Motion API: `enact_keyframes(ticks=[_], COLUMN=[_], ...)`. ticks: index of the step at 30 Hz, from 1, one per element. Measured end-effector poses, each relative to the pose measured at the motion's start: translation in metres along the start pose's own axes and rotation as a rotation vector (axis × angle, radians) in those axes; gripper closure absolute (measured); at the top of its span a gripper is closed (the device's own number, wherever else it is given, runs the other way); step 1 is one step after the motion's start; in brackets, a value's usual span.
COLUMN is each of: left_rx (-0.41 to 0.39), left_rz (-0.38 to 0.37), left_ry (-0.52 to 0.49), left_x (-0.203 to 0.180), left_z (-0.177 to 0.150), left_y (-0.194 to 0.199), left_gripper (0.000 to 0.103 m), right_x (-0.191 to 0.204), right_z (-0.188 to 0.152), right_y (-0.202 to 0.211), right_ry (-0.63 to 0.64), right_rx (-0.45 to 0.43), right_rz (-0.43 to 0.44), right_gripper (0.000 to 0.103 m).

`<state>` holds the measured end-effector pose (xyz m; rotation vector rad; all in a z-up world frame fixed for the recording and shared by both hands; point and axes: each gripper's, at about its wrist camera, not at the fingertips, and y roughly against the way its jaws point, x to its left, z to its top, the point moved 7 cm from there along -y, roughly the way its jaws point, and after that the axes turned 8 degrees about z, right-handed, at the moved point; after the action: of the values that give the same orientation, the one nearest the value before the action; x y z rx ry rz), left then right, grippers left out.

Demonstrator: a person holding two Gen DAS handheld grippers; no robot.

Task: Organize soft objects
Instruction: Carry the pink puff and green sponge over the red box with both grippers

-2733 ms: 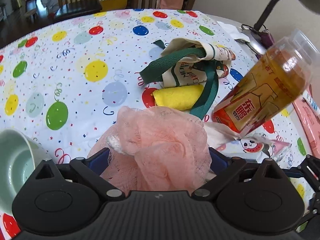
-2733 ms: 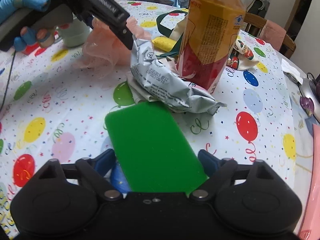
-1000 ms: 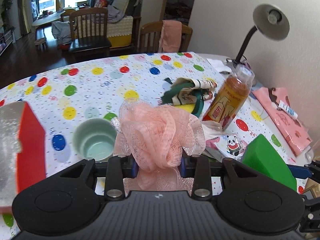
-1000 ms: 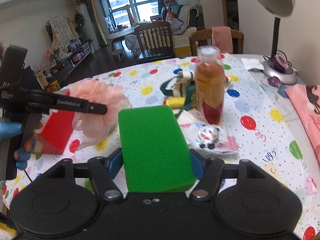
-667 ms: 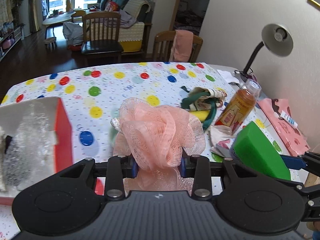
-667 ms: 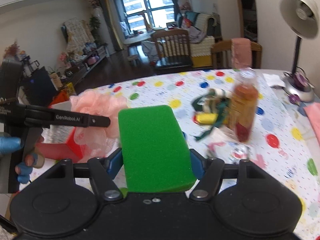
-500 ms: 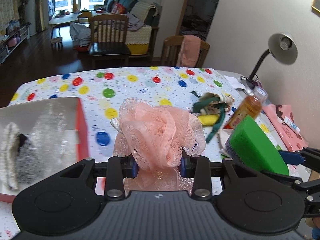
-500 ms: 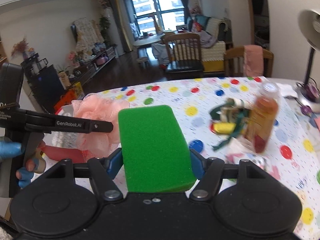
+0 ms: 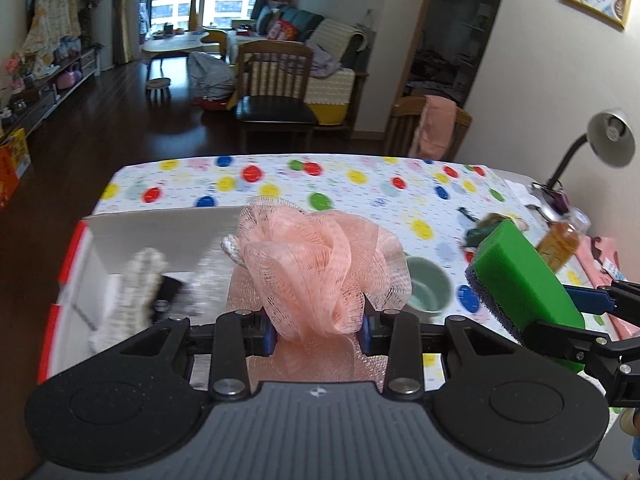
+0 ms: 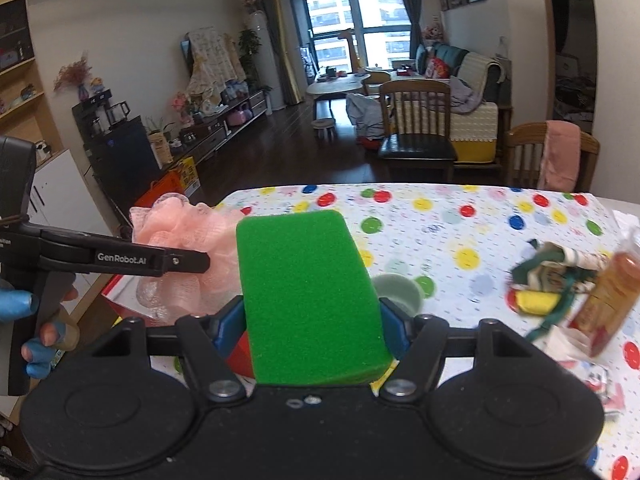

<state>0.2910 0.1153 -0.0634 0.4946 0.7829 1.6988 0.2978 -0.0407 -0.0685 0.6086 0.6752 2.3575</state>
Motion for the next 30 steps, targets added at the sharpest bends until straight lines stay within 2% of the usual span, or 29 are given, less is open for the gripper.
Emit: enact_keyframes(ticks=[11, 17, 30], left_rx=[0.015, 0.021, 0.067], left_rz=[0.057, 0.093, 0.123], left_ry=[0.031, 0.025, 0.001], left_x=[0.089, 0.127, 0.169], left_z=[-0.002, -0.005, -0.009], left_y=[-0.003, -0.012, -0.054], left_gripper=[0.067, 0.067, 0.067], right_x=[0.055, 0.072, 0.085], right_z=[0.015, 0.017, 0.007], right_y=[-0.056, -0.089, -0.167], right_ry=[0.056, 0.097, 0.168], right_rx=[0.035, 0.059, 0.160], right_rz=[0.004, -0.036, -0.120], right_gripper=[0.034, 0.034, 0.034])
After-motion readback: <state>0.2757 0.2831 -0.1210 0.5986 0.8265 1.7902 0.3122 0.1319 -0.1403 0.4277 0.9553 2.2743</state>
